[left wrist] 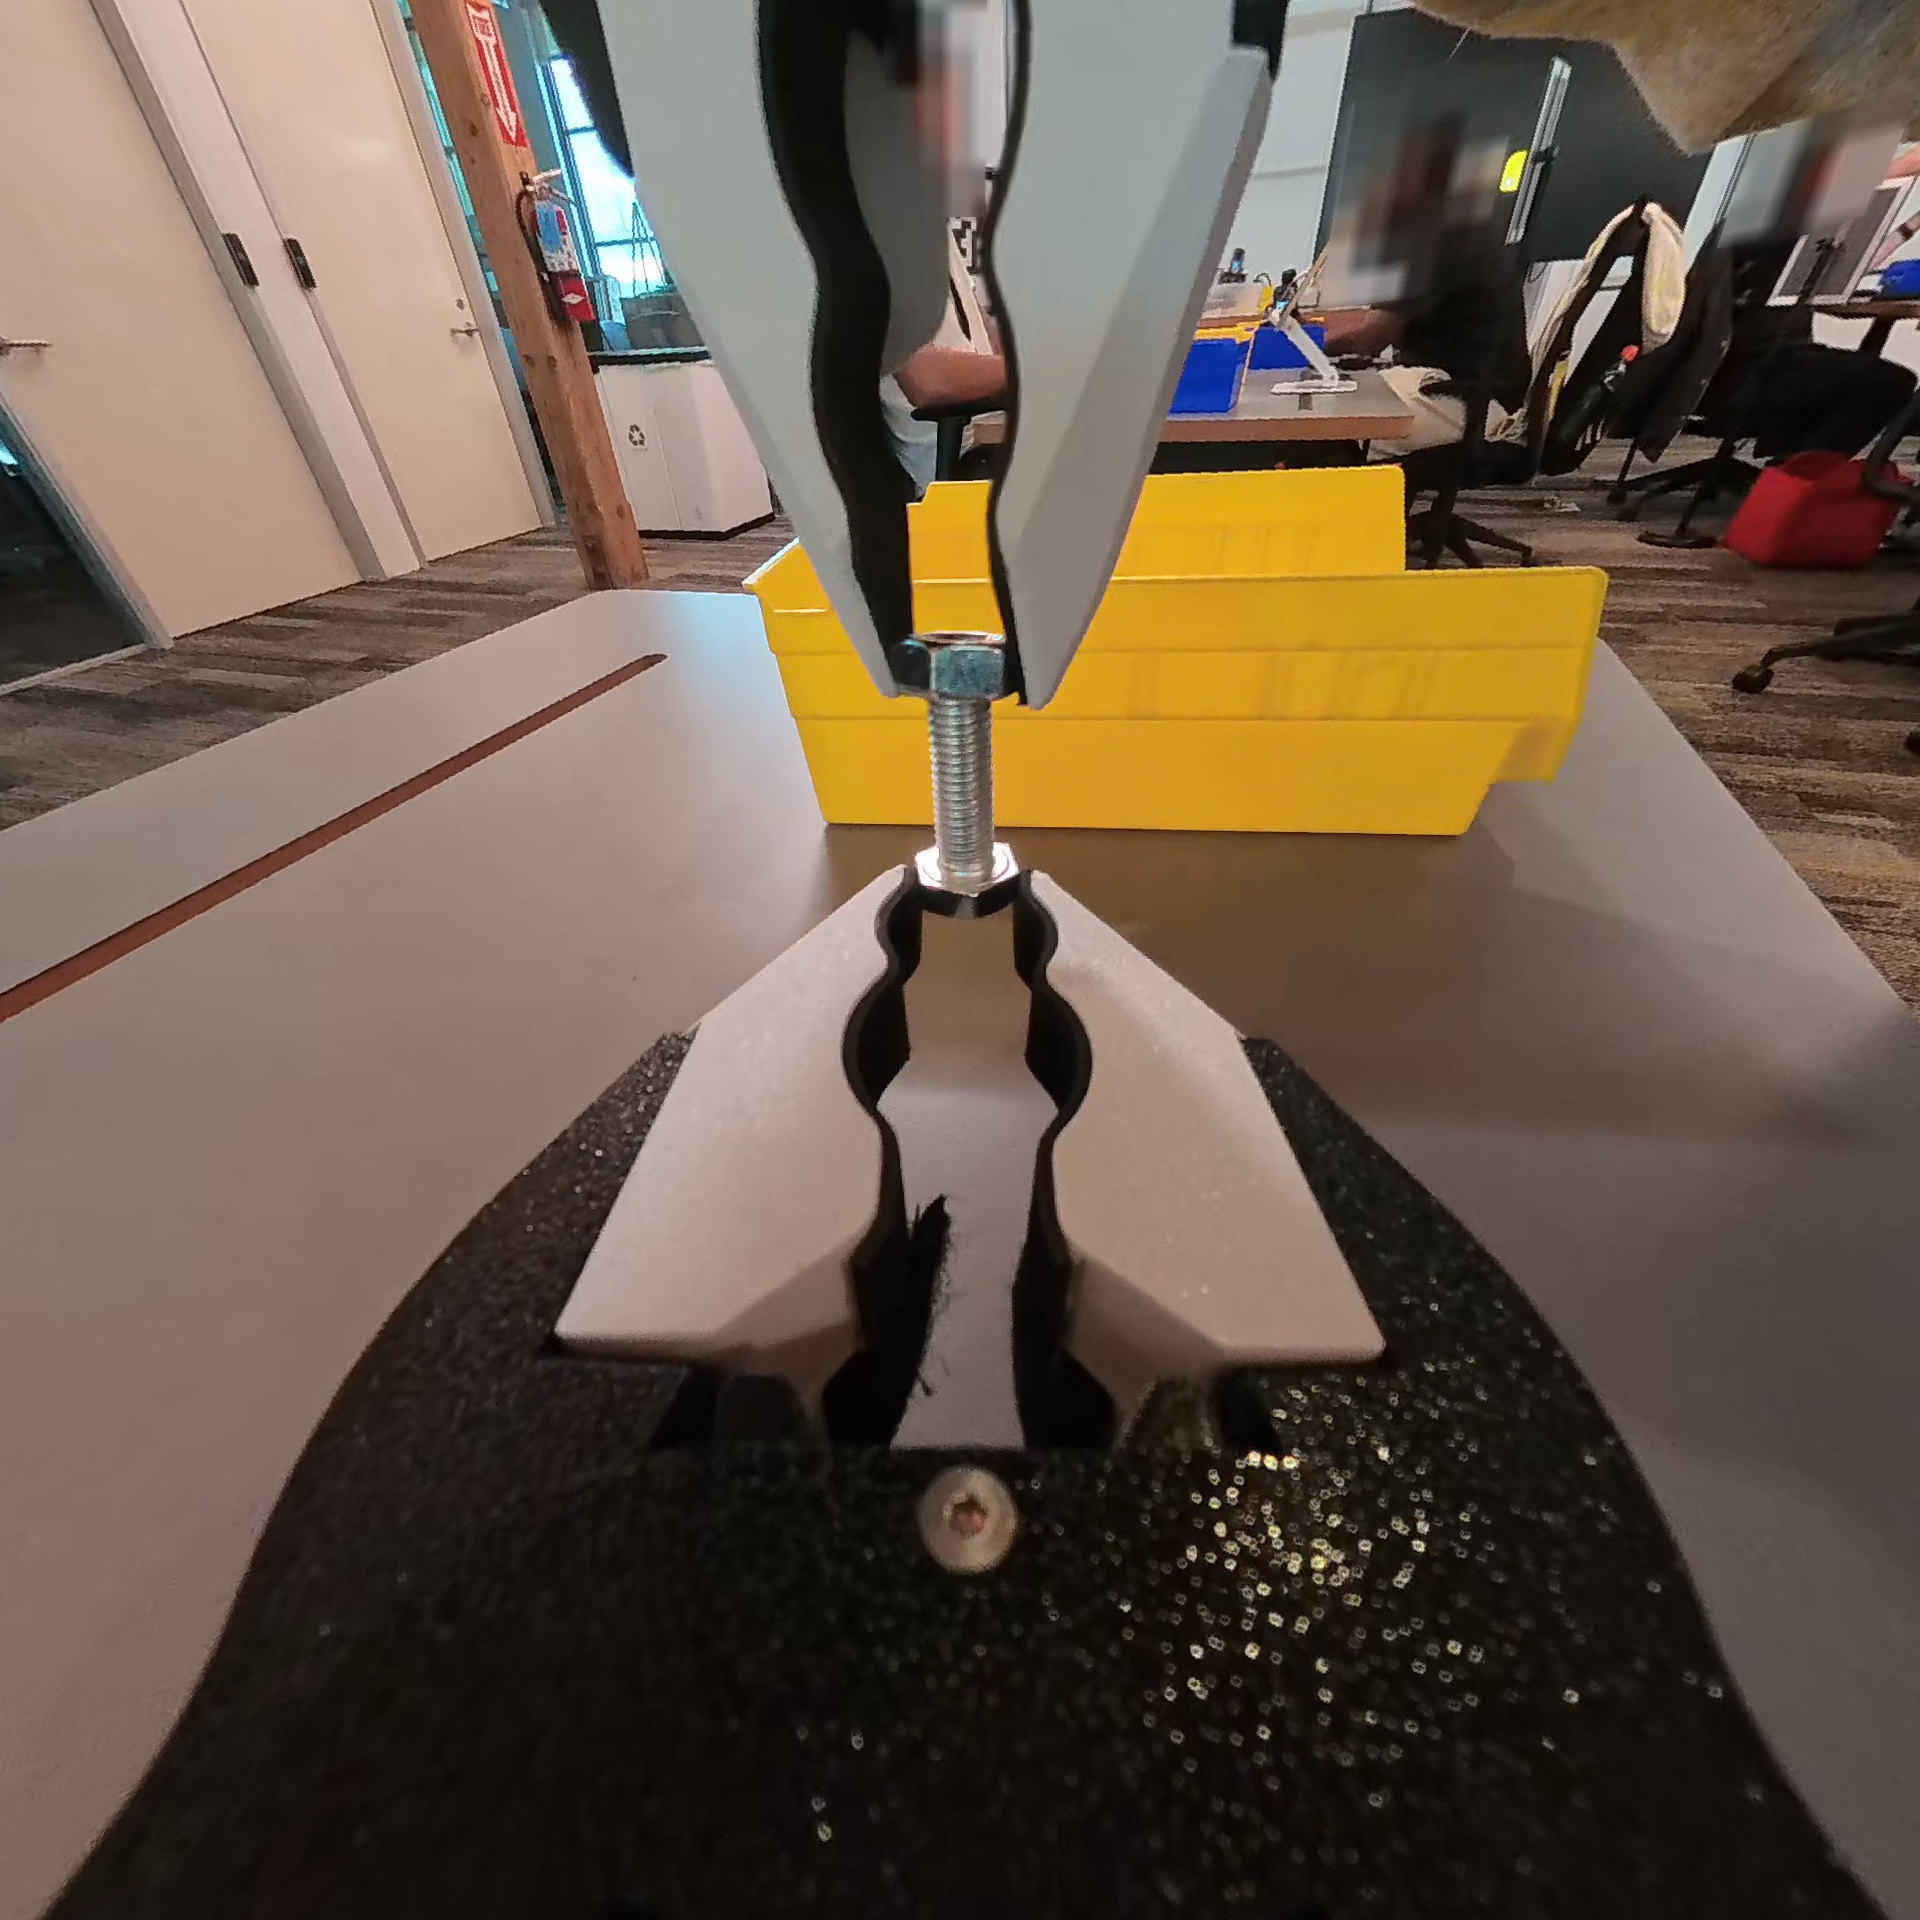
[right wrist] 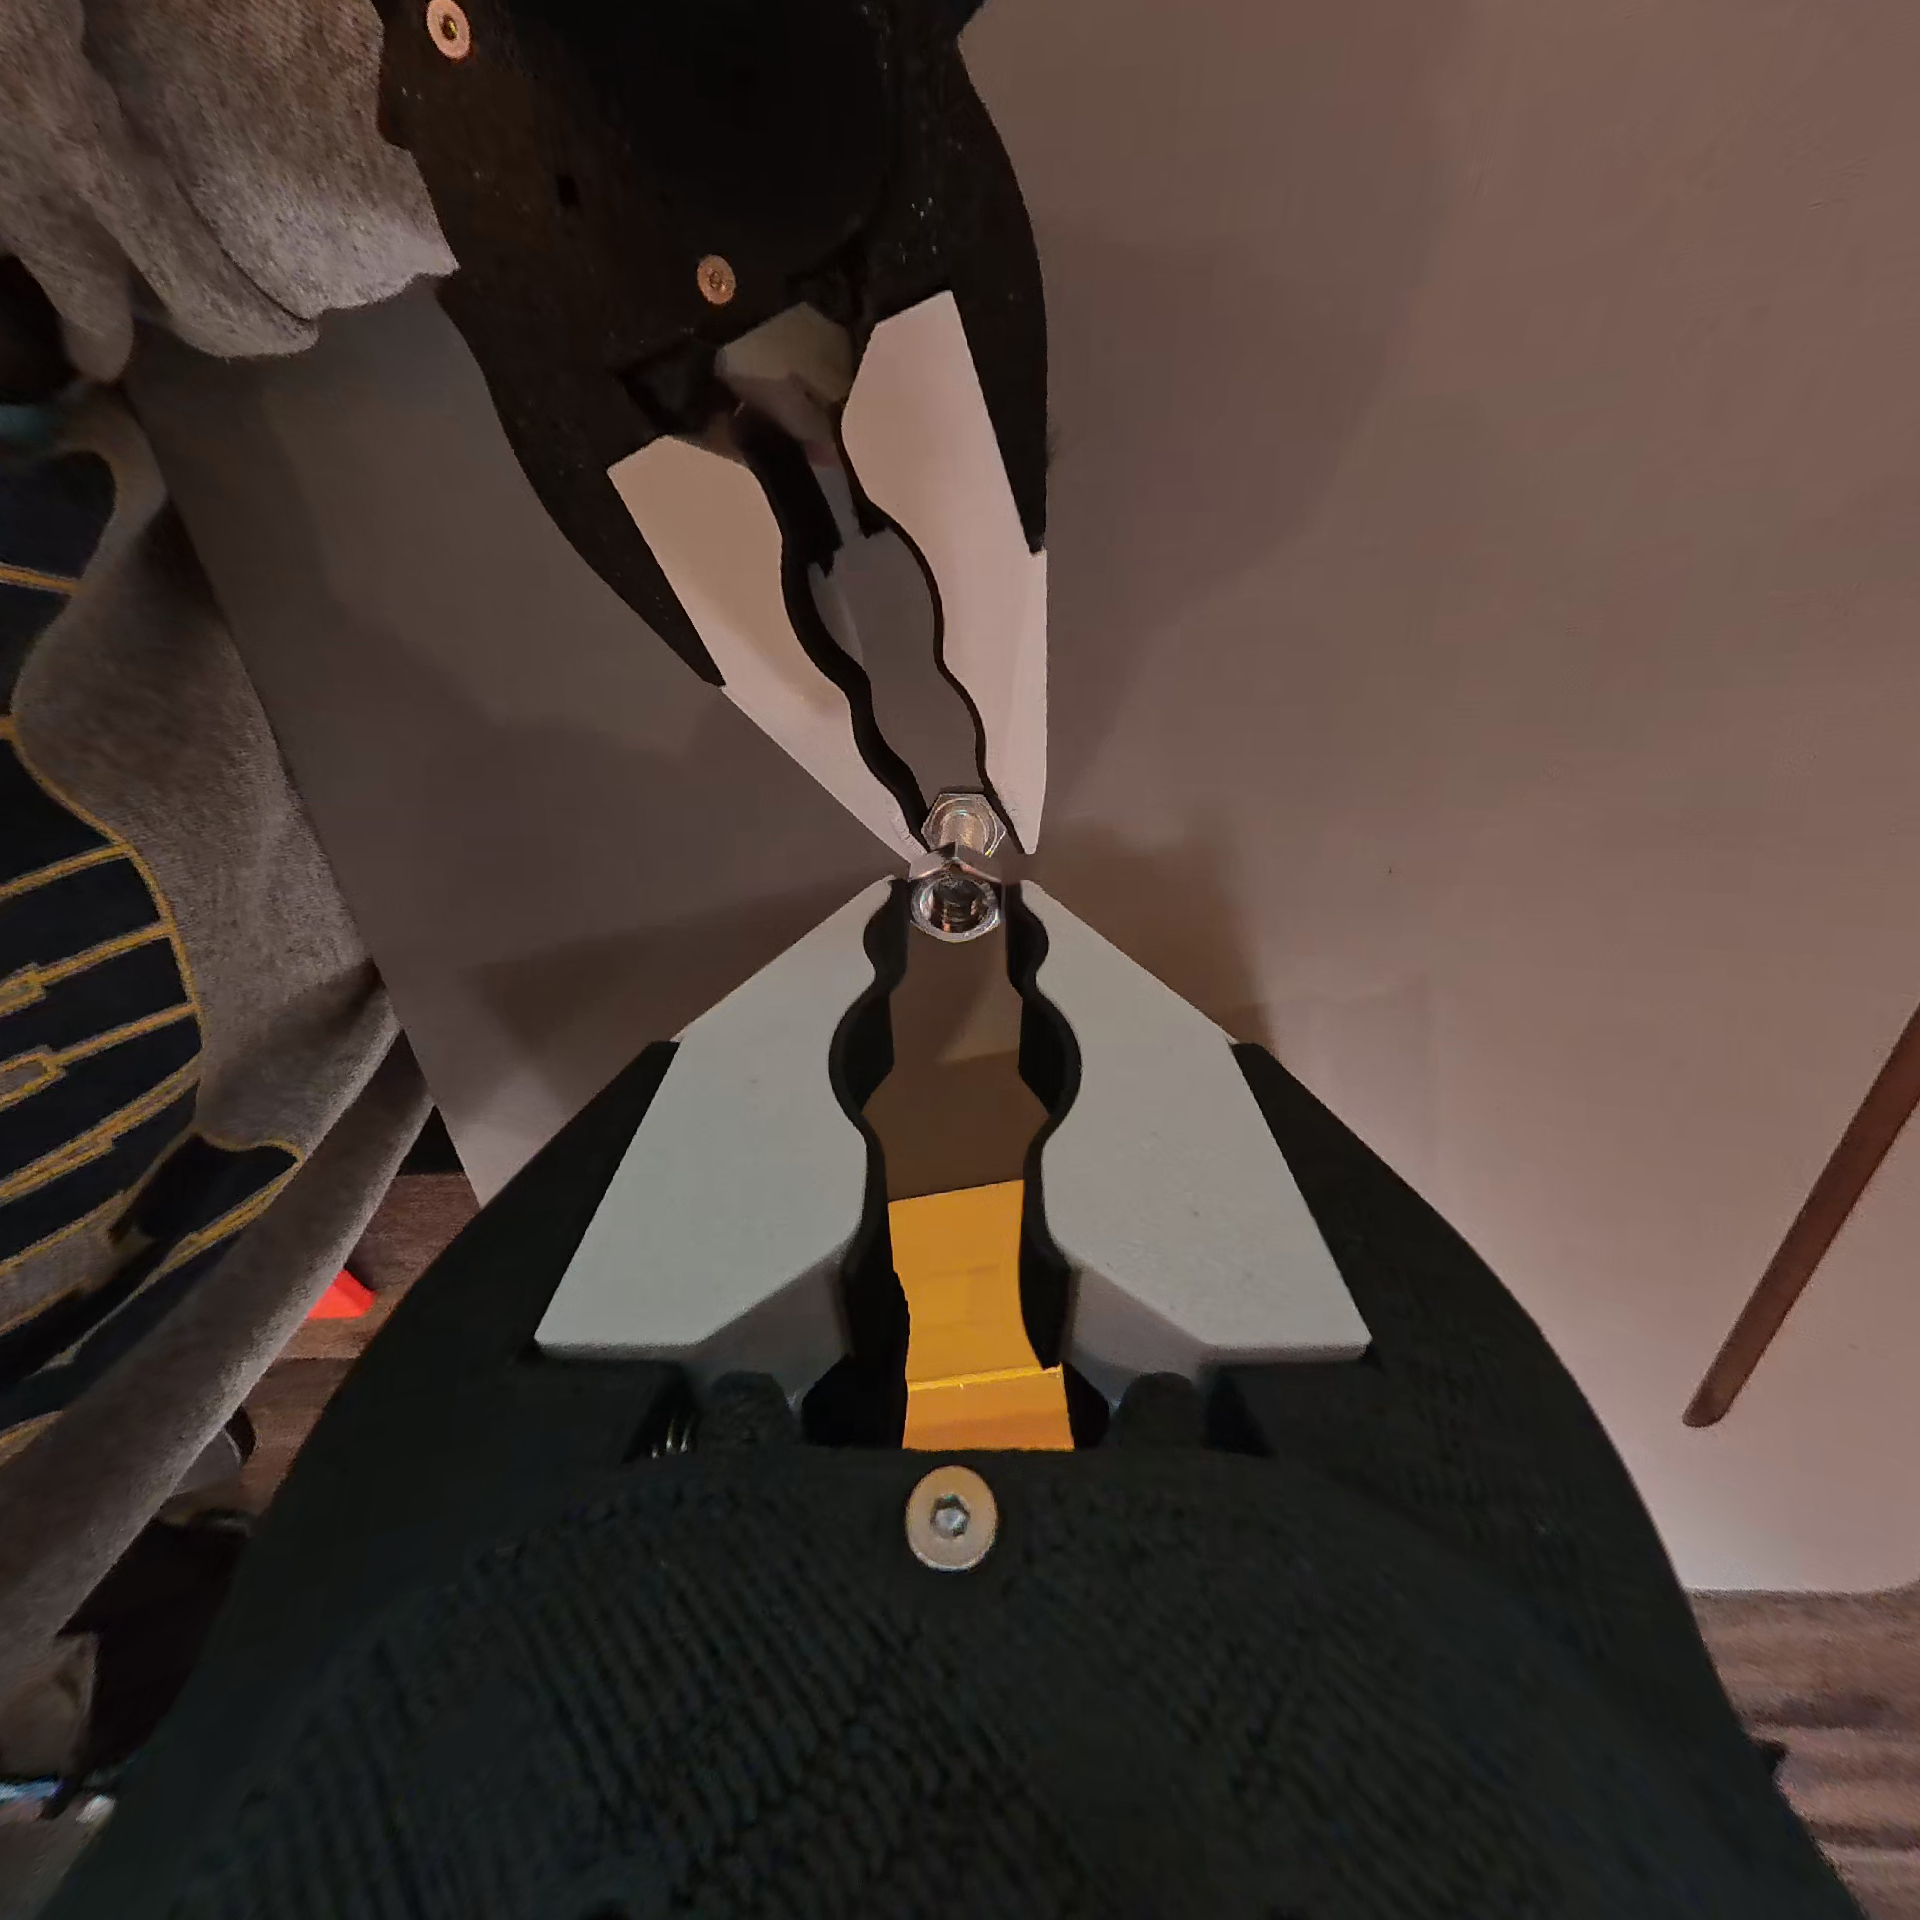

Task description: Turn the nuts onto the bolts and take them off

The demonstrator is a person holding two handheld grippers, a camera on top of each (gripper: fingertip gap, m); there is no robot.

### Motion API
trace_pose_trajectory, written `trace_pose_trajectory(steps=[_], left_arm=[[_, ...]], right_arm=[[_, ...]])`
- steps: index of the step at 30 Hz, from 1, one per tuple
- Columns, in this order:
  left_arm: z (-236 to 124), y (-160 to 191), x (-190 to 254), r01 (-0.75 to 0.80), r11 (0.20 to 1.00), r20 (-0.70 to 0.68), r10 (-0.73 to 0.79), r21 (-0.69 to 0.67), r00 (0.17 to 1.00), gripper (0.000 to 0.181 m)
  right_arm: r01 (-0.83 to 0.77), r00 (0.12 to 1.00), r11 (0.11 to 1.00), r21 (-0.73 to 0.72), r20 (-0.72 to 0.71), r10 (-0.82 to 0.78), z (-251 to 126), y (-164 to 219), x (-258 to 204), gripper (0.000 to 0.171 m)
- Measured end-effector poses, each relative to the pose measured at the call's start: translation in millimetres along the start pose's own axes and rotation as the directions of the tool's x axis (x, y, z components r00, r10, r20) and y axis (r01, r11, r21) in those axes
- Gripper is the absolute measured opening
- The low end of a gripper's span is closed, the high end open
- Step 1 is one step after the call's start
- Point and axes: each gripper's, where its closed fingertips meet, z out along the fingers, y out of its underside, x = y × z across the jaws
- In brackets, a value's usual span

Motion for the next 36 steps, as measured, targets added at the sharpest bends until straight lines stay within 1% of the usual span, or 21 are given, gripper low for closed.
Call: trace_pose_trajectory(steps=[1,4,9,20,26,28,30,33,34,36], left_arm=[[0.0,0.1,-0.1,0.001,1.000,0.000,-0.001,-0.001,1.000,0.016],[0.3,0.8,-0.5,0.001,1.000,0.000,-0.001,-0.005,1.000,0.016],[0.9,1.6,0.3,-0.002,1.000,-0.004,0.002,-0.010,1.000,0.016],[0.9,-1.2,0.3,0.006,1.000,-0.007,-0.006,0.009,1.000,0.015],[-0.8,-4.4,-1.2,0.021,0.999,-0.006,-0.021,0.033,1.000,0.016],[-2.2,-6.3,-3.4,0.026,0.999,0.005,-0.026,0.047,1.000,0.016],[-4.4,-9.6,-6.5,0.033,0.997,0.019,-0.034,0.067,0.999,0.015],[-10.3,-16.2,-17.5,0.042,0.993,0.083,-0.051,0.108,0.995,0.015],[-13.3,-18.7,-23.7,0.044,0.991,0.120,-0.059,0.125,0.991,0.015],[-20.4,-22.1,-36.2,0.046,0.988,0.191,-0.074,0.150,0.979,0.015]], right_arm=[[0.002,1.000,1.000,0.001,-0.006,-0.002,-0.1,0.0,0.4,0.018],[0.014,1.000,1.000,0.023,-0.022,-0.014,-0.9,-2.9,0.7,0.018],[0.093,0.994,0.996,-0.006,-0.057,-0.093,-0.6,1.2,0.2,0.017],[0.073,0.996,0.997,0.024,-0.051,-0.072,-2.6,1.4,0.4,0.017],[0.088,0.995,0.995,0.049,-0.057,-0.085,-4.6,-0.9,-0.8,0.023],[0.091,0.993,0.993,0.076,-0.084,-0.084,-8.0,-3.1,1.6,0.033],[0.088,0.989,0.986,0.142,-0.131,-0.070,-16.0,-7.6,6.1,0.048],[0.039,0.980,0.938,0.344,-0.195,0.031,-35.0,-22.5,10.3,0.068],[0.008,0.977,0.901,0.434,-0.196,0.086,-42.7,-30.3,8.7,0.074],[-0.038,0.958,0.768,0.639,-0.196,0.210,-61.0,-46.7,6.5,0.087]])
